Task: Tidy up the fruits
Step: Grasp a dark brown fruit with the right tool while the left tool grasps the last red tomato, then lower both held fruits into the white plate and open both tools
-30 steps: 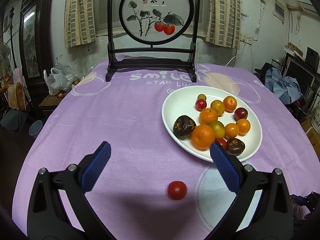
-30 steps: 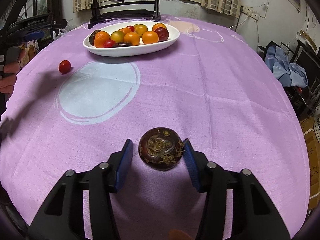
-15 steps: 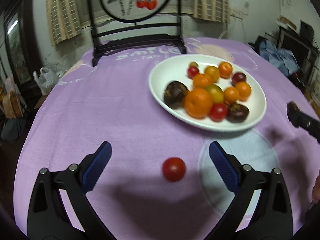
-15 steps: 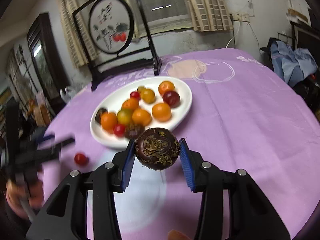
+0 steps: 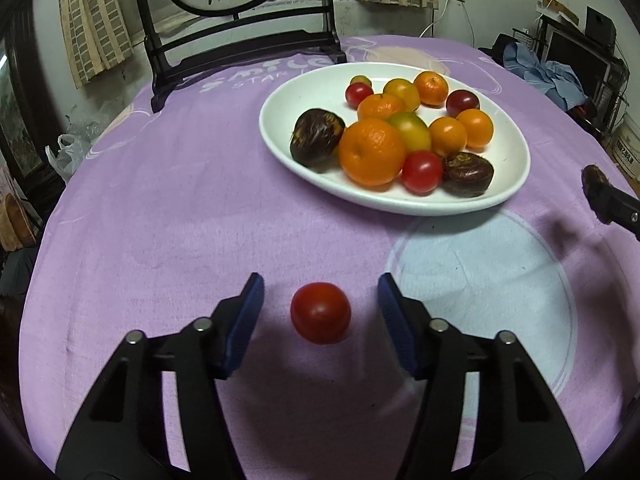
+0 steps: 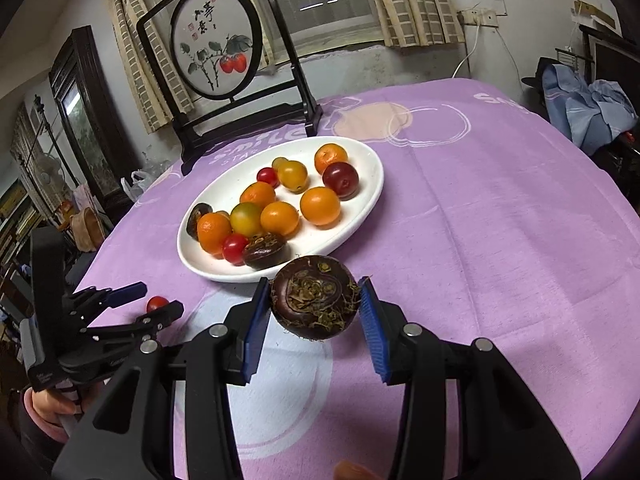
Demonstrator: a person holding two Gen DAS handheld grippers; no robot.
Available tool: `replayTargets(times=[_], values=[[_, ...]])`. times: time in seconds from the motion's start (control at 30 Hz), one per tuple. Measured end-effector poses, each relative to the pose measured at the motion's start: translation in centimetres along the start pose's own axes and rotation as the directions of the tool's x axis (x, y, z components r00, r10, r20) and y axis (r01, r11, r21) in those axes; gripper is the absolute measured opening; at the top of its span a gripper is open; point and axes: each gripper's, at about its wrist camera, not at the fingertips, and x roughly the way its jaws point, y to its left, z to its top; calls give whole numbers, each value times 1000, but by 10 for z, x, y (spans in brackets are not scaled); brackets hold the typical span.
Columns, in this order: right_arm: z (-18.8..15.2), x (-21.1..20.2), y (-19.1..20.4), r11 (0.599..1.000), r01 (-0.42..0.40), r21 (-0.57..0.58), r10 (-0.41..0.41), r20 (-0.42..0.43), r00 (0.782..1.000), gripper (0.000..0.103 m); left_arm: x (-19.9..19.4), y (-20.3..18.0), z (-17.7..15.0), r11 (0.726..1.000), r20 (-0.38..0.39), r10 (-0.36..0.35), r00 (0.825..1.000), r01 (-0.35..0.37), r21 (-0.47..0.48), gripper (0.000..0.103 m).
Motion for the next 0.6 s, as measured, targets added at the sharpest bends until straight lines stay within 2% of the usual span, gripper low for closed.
replayTargets(times=[0.13, 0.2, 0.27, 0.5, 0.6], values=[[-2, -1, 0, 1000, -3, 0, 3, -2, 1000, 44, 2, -2, -3, 1000, -12, 1, 1000, -1, 9, 46], [-2, -2, 1, 1000, -5, -2, 5, 0, 1000, 44, 4, -3, -4, 1000, -21, 1, 1000, -1, 15, 34], [-2, -2, 1, 1000, -5, -1, 5, 0, 1000, 44, 4, -4, -5, 1000, -18, 7, 1000, -6, 21, 30], [-2, -1, 1, 1000, 2, -5, -2, -5, 1000, 44, 0, -5, -5, 999, -3, 14, 1000, -14, 29, 30], [-3, -2, 2, 1000, 4, -12, -4, -3, 1000, 44, -11, -4, -3, 1000, 35, 9, 999, -10, 22, 30]])
